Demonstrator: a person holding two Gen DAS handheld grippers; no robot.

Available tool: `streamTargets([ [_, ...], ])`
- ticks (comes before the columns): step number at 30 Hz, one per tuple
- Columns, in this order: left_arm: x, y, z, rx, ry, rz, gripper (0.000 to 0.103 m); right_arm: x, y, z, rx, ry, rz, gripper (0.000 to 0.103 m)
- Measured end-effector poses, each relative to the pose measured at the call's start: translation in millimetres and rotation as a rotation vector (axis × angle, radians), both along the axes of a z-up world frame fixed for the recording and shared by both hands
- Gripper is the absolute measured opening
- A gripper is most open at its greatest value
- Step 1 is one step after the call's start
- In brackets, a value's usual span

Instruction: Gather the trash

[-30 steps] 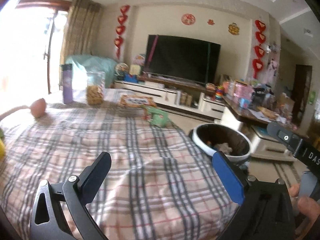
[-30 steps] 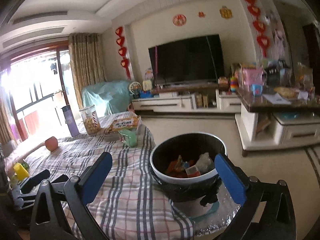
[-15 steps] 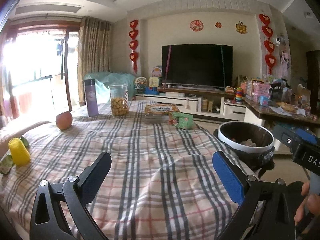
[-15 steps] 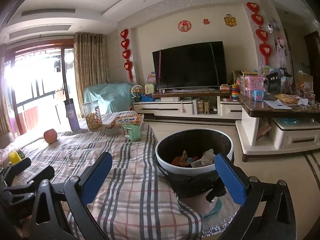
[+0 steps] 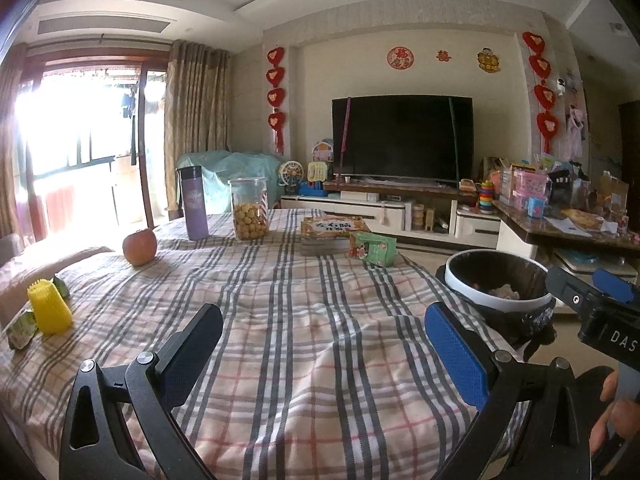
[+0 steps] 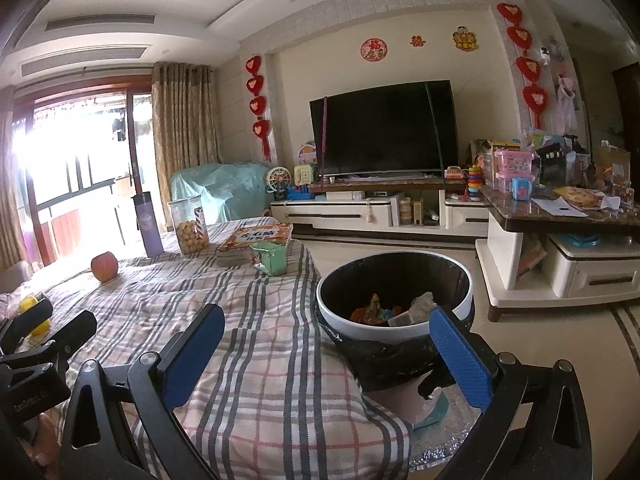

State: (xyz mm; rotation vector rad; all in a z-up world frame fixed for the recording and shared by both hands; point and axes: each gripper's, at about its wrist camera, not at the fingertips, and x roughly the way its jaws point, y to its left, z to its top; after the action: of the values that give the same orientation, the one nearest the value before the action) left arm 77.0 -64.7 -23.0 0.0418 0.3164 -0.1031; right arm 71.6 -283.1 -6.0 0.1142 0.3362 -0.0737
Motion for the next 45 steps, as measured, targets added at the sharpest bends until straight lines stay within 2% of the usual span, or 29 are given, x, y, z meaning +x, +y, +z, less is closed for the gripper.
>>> streamTargets([
  [45, 2.1, 3.2, -1.4, 0.023, -0.009, 0.003, 0.102, -4.2, 2.1, 1.0, 0.017, -0.001, 0.038, 0.103],
])
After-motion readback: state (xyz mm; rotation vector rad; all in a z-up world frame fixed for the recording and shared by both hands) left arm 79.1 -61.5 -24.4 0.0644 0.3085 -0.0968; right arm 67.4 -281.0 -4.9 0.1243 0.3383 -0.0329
